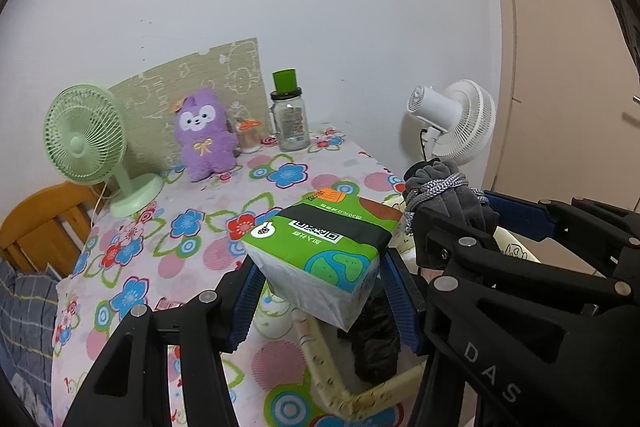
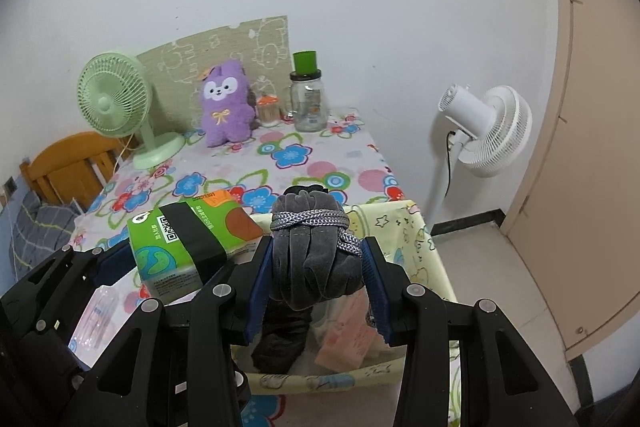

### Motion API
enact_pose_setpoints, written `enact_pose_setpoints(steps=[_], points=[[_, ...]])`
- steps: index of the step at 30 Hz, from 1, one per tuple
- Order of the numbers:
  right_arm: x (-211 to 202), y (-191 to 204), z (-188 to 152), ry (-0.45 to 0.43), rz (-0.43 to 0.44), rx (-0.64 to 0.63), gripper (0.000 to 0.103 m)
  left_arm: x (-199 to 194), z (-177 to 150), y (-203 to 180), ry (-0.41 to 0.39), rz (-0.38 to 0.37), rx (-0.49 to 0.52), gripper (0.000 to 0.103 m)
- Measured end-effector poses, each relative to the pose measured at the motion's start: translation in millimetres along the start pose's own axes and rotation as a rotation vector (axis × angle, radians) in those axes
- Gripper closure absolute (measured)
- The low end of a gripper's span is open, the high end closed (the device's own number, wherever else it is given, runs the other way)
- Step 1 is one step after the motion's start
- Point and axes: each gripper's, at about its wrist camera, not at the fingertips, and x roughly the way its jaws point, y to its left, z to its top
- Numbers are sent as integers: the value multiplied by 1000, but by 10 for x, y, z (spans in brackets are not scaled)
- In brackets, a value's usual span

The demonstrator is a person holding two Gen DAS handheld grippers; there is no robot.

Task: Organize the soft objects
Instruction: 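Lower the tissue pack and pouch into the box and open both grippers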

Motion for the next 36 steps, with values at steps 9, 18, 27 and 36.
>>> enact_pose_setpoints(steps=[9,18,27,36], points=[[221,-205,-12,32,-7,19,56,347,41,-124,49,-30,0,43],[475,-384,-68,91,-26,59,56,618,1,-252,132,-53,17,30],[577,-411,-79,126,6,87,52,556,-14,-282,124,-50,46,11],[451,-316,-110,106,2,67,25,398,-35,-263,100,-49,49,8]])
